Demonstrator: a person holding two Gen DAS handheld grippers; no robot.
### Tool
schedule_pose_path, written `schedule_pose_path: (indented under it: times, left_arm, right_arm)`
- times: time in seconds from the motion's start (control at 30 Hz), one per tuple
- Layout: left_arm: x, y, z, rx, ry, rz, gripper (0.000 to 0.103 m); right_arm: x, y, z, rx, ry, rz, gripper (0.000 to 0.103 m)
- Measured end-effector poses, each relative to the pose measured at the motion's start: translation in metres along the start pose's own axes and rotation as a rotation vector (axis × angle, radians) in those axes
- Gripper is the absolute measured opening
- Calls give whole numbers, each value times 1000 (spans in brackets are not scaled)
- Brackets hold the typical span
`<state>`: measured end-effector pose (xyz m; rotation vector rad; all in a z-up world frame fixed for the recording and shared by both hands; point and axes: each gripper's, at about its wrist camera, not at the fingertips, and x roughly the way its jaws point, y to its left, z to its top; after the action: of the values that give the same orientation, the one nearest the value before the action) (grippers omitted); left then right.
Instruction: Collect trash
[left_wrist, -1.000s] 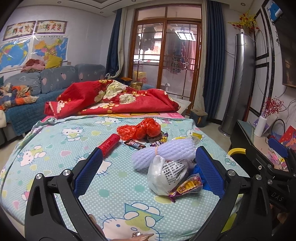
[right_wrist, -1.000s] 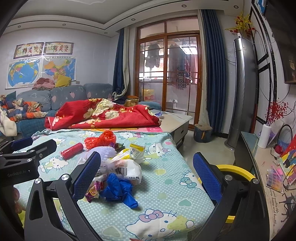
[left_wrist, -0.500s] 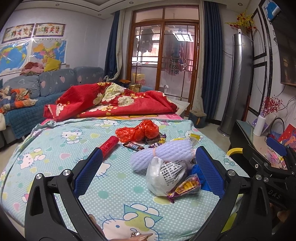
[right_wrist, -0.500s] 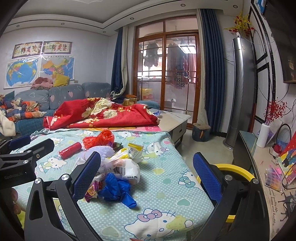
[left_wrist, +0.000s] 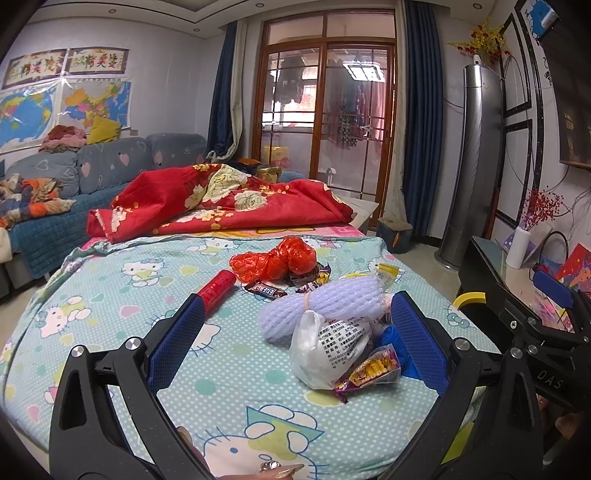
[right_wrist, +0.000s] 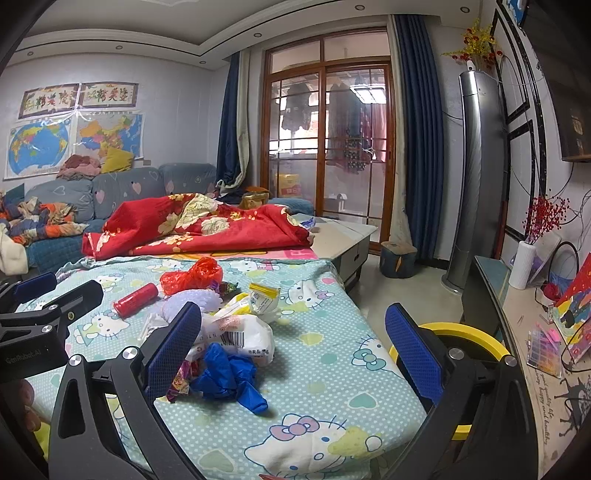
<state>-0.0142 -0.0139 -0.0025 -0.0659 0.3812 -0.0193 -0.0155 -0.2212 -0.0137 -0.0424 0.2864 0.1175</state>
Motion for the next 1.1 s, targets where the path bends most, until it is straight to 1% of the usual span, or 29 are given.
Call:
schedule_pose_path:
  times: [0.13, 0.23, 0.47, 0.67, 0.8, 0.9, 1.0, 1.1]
  left_arm:
    - [3, 1, -1, -1, 11, -13, 92]
    - [8, 7, -2, -13, 28, -17, 92]
    - [18, 25, 1, -35, 45, 10, 92]
    - [27, 53, 8, -73, 43, 71, 92]
    - [31, 75, 13, -103, 28, 117, 92]
    - [37, 94, 17, -129, 41, 159, 92]
    - [42, 111, 21, -147, 42, 172, 92]
    - [51, 123, 21, -161, 70, 178, 92]
  right_arm:
    - [2, 1, 0, -7, 9, 19, 97]
    - [6, 5, 2, -27, 20, 57, 97]
    - [17, 26, 9, -103, 51, 163, 97]
    - [30, 48, 15, -149, 89, 236, 97]
    - [40, 61, 22, -159, 106, 271, 97]
    - [50, 66, 26, -160, 130, 287, 97]
    - [62, 70, 28, -148, 166, 297, 97]
    - [75, 68, 30, -117, 212, 299, 97]
